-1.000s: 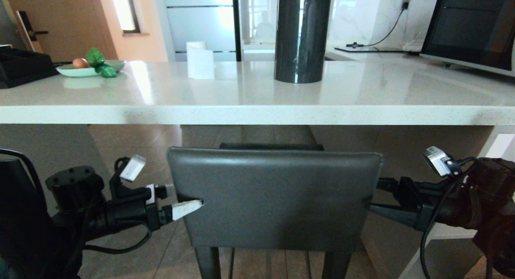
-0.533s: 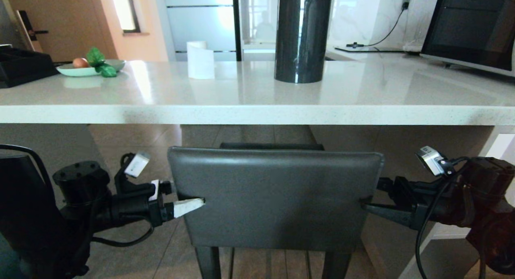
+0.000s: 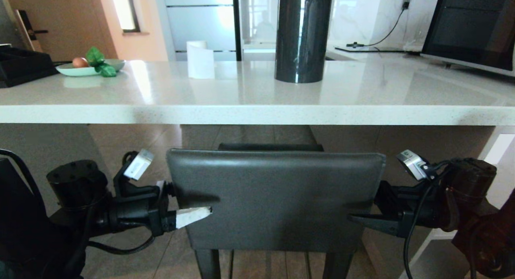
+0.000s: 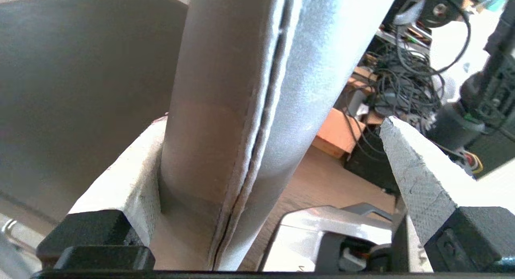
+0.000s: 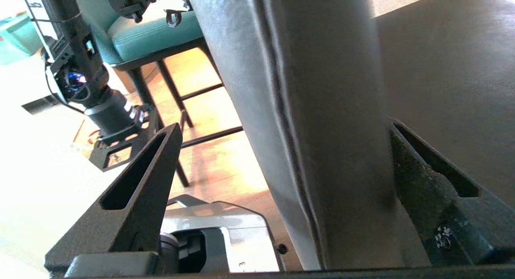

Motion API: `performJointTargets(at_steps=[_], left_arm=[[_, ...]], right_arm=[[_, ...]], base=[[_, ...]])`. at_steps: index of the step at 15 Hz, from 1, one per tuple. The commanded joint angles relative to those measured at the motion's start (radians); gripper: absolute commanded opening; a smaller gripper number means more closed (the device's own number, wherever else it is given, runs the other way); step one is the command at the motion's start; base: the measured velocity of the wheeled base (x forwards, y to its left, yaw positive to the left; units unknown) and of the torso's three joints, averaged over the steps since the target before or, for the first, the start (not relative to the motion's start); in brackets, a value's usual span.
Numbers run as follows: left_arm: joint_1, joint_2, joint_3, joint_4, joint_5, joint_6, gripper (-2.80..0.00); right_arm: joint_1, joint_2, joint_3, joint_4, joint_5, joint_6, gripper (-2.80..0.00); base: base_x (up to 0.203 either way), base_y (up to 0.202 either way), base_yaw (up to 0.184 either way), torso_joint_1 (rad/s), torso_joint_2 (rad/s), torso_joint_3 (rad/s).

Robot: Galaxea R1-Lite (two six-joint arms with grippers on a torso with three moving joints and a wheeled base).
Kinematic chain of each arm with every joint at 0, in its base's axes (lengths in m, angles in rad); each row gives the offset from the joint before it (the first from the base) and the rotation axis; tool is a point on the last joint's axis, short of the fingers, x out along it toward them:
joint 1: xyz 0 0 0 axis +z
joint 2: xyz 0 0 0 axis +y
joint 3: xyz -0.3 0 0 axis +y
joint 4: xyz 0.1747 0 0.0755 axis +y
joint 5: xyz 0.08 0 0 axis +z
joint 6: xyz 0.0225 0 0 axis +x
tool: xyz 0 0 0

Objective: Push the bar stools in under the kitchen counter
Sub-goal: Pull the gray chair out from under the dining table

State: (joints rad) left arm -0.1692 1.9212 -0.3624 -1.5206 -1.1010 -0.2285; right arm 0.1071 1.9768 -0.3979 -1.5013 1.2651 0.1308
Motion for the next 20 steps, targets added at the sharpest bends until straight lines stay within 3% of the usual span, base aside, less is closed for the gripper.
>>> performJointTargets(at_steps=[1, 3, 10, 13, 15, 20], left_arm=[[-0.004, -0.011, 0.02, -0.009, 0.023, 0.001, 0.0], [-0.01, -0.008, 0.022, -0.009, 0.076, 0.001, 0.0], [-0.016, -0.037, 0.106, -0.009, 0.069, 0.006, 0.0], [-0.027, -0.017, 0.145, -0.009, 0.096, 0.015, 0.0], [-0.011, 0.006, 0.119, -0.009, 0.122, 0.038, 0.0], [0.013, 0.032, 0.063, -0.009, 0.13, 0.021, 0.0]], right_arm=[[0.009, -0.003, -0.002, -0.008, 0.005, 0.011, 0.0], [0.008, -0.003, 0.007, -0.008, 0.005, 0.01, 0.0], [0.009, -0.034, 0.078, -0.01, 0.011, 0.006, 0.0], [0.009, -0.036, 0.071, -0.011, 0.008, 0.007, 0.0], [0.009, -0.041, 0.071, -0.011, 0.007, 0.009, 0.0], [0.008, -0.049, 0.066, -0.01, 0.005, 0.01, 0.0]], base=[[0.0, 0.0, 0.0, 0.0, 0.0, 0.0], [0.0, 0.0, 0.0, 0.0, 0.0, 0.0], [0.0, 0.0, 0.0, 0.0, 0.0, 0.0], [0.0, 0.0, 0.0, 0.0, 0.0, 0.0], [0.0, 0.0, 0.0, 0.0, 0.0, 0.0], [0.0, 0.0, 0.0, 0.0, 0.0, 0.0]])
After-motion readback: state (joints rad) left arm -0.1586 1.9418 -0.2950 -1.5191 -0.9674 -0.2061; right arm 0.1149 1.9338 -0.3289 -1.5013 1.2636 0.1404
